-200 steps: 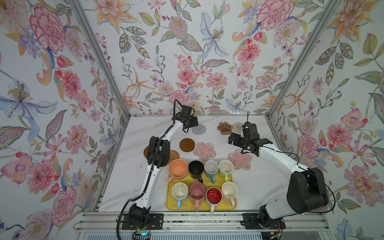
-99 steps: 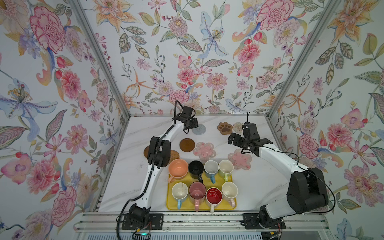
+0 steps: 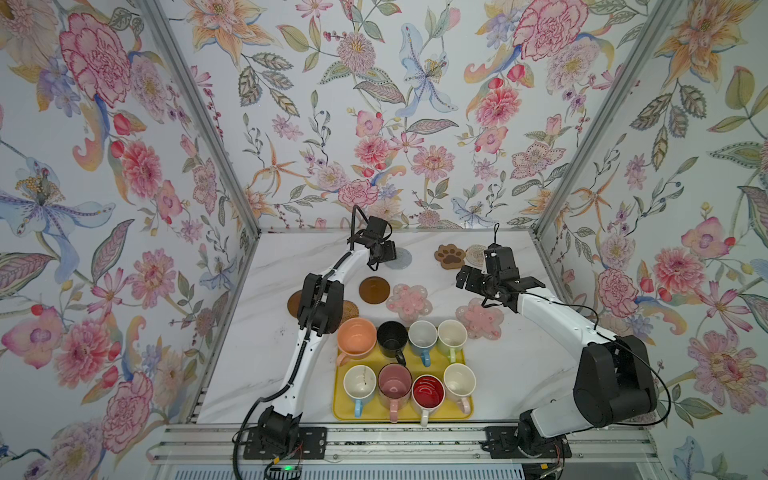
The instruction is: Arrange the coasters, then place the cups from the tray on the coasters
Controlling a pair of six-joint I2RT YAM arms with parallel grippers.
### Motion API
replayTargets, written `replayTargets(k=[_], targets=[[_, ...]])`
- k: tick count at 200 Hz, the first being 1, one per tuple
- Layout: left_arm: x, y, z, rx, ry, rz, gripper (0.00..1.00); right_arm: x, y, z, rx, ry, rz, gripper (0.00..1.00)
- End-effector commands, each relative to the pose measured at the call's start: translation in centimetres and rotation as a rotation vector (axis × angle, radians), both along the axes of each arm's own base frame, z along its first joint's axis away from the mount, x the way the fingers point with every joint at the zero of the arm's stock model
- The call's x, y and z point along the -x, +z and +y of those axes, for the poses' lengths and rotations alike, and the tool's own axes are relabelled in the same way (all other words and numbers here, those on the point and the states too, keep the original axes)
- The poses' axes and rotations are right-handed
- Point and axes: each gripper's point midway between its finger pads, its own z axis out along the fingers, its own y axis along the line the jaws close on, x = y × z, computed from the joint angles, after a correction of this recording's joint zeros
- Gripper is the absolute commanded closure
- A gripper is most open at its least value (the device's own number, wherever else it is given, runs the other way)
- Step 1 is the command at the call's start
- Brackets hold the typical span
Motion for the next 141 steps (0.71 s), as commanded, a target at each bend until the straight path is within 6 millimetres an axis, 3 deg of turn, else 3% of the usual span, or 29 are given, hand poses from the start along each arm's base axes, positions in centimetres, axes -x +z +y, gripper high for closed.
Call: replayTargets(k=[1, 141], targets=[[0.2, -0.5, -0.3, -0.027, -0.007, 0.007, 0.33, -0.2, 0.2, 0.6, -0.009, 0.012, -0.002, 0.01], [0.7, -2.3, -2.9, 0.041, -0.035, 0.03, 0.41, 0.1, -1.0, 0.5, -0.003, 0.011, 0.021, 0.01]])
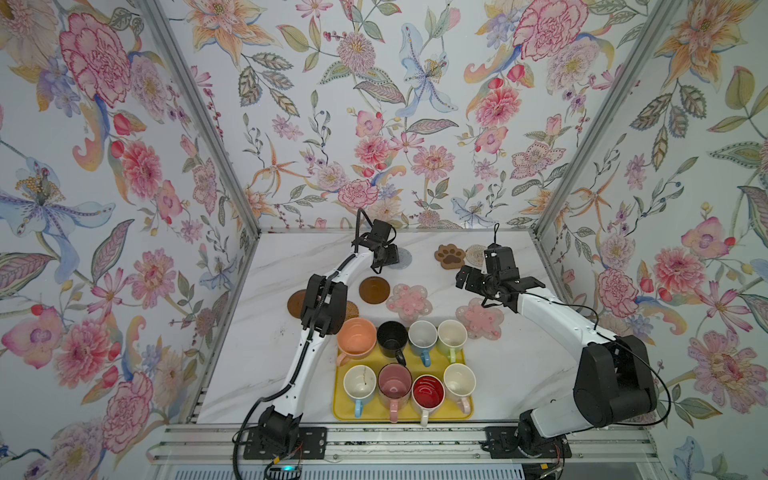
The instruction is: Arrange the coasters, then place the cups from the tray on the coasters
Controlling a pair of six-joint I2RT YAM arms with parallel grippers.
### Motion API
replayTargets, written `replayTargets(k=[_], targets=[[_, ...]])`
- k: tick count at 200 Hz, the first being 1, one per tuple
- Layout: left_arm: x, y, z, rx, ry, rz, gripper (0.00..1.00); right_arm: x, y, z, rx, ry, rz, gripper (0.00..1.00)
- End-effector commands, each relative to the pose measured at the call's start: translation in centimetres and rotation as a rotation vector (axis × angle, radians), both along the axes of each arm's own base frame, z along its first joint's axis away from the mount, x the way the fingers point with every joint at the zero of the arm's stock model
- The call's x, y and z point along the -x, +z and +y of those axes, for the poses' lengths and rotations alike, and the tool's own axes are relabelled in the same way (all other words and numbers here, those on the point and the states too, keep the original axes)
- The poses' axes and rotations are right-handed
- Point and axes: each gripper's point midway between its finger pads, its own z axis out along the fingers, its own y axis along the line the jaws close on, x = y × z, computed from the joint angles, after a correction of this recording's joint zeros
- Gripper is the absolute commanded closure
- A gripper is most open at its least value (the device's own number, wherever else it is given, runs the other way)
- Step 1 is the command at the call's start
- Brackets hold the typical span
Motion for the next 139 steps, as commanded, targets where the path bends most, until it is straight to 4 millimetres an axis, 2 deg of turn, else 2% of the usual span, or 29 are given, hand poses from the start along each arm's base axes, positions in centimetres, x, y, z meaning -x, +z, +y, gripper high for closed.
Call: replayTargets(k=[1, 63, 139], targets=[[0.3, -1.2, -1.5, 0.032, -0.02, 0.019, 0.41, 0.1, -1.0, 0.4, 0.002, 0.007, 0.021, 0.01], [0.3, -0.5, -4.0, 0.108, -0.06, -0.005, 0.41, -0.4, -1.8, 0.4, -0.003, 0.006, 0.03, 0.01], [1.3, 0.2, -7.3, 0.192, -0.119, -0.01, 0.4, -4.6, -2.4, 2.0, -0.021, 0.036, 0.019, 0.01]])
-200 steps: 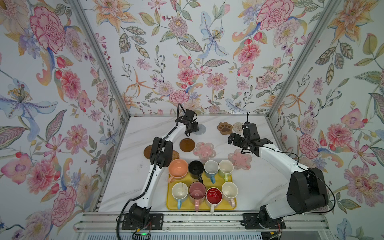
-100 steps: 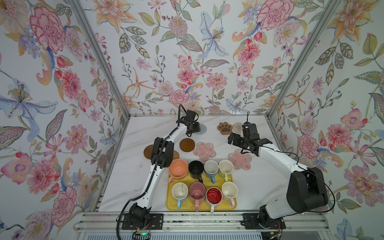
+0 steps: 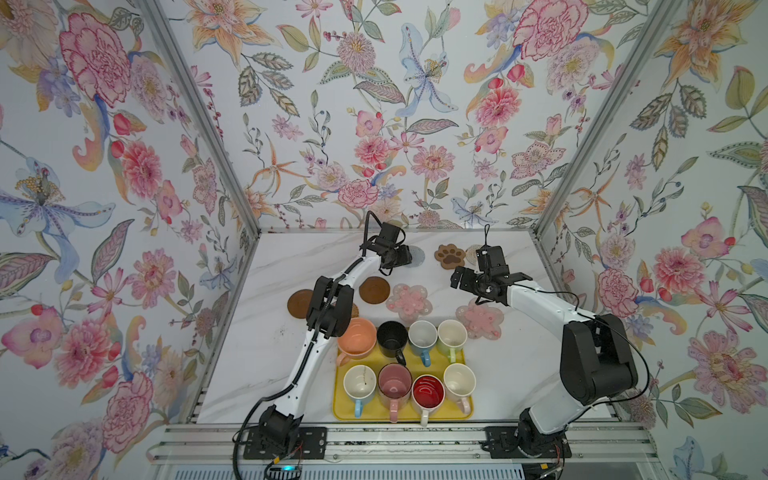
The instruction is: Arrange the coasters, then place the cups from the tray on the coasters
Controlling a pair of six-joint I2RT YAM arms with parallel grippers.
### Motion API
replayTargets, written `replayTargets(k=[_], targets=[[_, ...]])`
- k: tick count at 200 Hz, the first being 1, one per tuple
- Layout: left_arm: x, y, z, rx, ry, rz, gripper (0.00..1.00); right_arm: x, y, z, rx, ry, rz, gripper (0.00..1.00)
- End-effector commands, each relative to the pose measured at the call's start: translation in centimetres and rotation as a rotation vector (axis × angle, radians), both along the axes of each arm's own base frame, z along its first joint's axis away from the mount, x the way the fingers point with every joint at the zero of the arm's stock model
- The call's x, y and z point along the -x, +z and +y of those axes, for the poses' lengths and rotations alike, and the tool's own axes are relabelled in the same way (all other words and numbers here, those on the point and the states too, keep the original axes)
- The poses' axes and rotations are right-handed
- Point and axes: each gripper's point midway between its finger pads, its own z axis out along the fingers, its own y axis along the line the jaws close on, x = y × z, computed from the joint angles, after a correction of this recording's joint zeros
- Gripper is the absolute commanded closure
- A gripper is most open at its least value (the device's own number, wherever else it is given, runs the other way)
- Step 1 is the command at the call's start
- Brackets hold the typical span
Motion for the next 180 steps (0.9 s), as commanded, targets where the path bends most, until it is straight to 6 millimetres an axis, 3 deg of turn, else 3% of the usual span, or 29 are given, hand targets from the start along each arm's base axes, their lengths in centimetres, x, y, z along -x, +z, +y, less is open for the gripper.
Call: replayTargets(k=[1, 21, 44, 102, 141, 180], targets=[[0.6, -0.2, -1.8, 0.046, -0.033, 0.013, 0.4, -2.2, 1.0, 0.9, -0.02, 0.021, -0.041, 0.01], [0.9, 0.7, -1.8, 0.056, -0.038, 0.002, 0.4, -3.5, 1.0, 1.6, -0.029, 0.033, -0.051, 0.01], [1.1, 3.0, -1.4, 0.066, -0.037, -0.048, 0.4, -5.6, 1.1, 2.5, -0.04, 0.053, -0.064, 0.01], [1.6, 12.8, 0.7, 0.084, -0.031, -0.244, 0.37, -10.1, -0.1, 5.6, -0.074, 0.157, -0.067, 0.05], [2.5, 17.7, 3.5, 0.1, 0.016, -0.346, 0.35, -12.0, -0.7, 8.5, -0.159, 0.249, -0.086, 0.06], [4.4, 20.7, 7.6, 0.044, 0.093, -0.427, 0.32, -13.2, -0.8, 11.1, -0.236, 0.336, -0.105, 0.05]])
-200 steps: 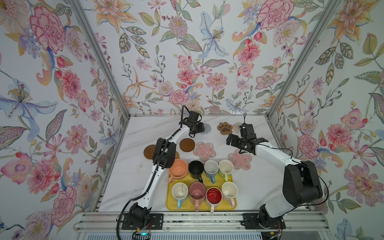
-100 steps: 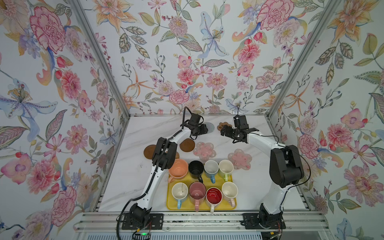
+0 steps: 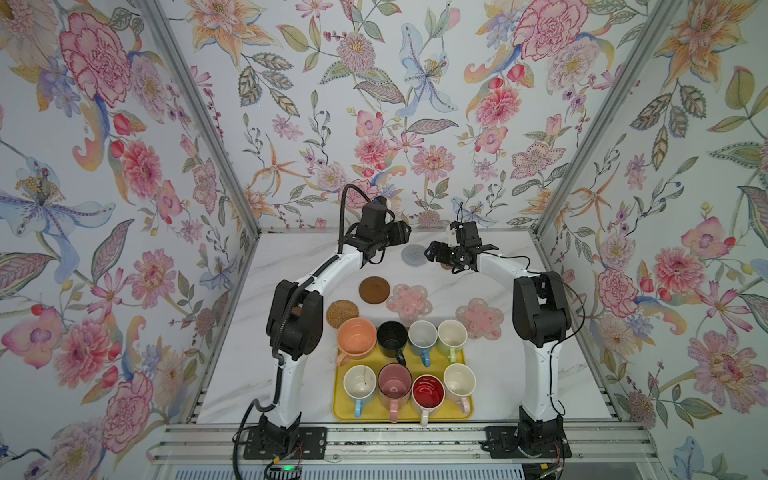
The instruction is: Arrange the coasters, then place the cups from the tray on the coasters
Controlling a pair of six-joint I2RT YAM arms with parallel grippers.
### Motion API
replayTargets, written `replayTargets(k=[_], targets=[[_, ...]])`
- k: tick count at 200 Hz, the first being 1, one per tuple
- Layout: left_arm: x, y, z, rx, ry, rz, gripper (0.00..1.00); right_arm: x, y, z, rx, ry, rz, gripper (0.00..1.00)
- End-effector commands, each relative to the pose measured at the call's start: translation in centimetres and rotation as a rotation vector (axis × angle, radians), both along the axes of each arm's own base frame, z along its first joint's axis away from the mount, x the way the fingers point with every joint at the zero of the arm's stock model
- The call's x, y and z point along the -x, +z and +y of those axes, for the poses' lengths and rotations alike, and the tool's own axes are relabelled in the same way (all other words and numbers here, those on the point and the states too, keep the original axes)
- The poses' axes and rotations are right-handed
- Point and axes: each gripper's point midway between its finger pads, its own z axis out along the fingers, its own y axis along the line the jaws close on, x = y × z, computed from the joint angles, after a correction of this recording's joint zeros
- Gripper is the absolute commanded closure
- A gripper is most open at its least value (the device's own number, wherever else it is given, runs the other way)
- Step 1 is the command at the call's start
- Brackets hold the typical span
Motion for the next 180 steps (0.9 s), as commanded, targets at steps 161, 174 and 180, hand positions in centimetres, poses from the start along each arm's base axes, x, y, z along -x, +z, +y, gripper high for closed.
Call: replayTargets(k=[161, 174, 180], targets=[[9.8, 4.4, 18.3, -0.214, 0.443, -0.165, 0.16, -3.5, -2.8, 8.3, -0.105, 0.271, 0.014, 0.01], [10.2, 4.4, 18.9, -0.219, 0.459, -0.167, 0.15, -3.6, -3.0, 8.7, -0.1, 0.272, 0.012, 0.01], [10.4, 4.3, 19.2, -0.22, 0.465, -0.166, 0.15, -3.7, -3.0, 8.9, -0.096, 0.272, 0.009, 0.01]])
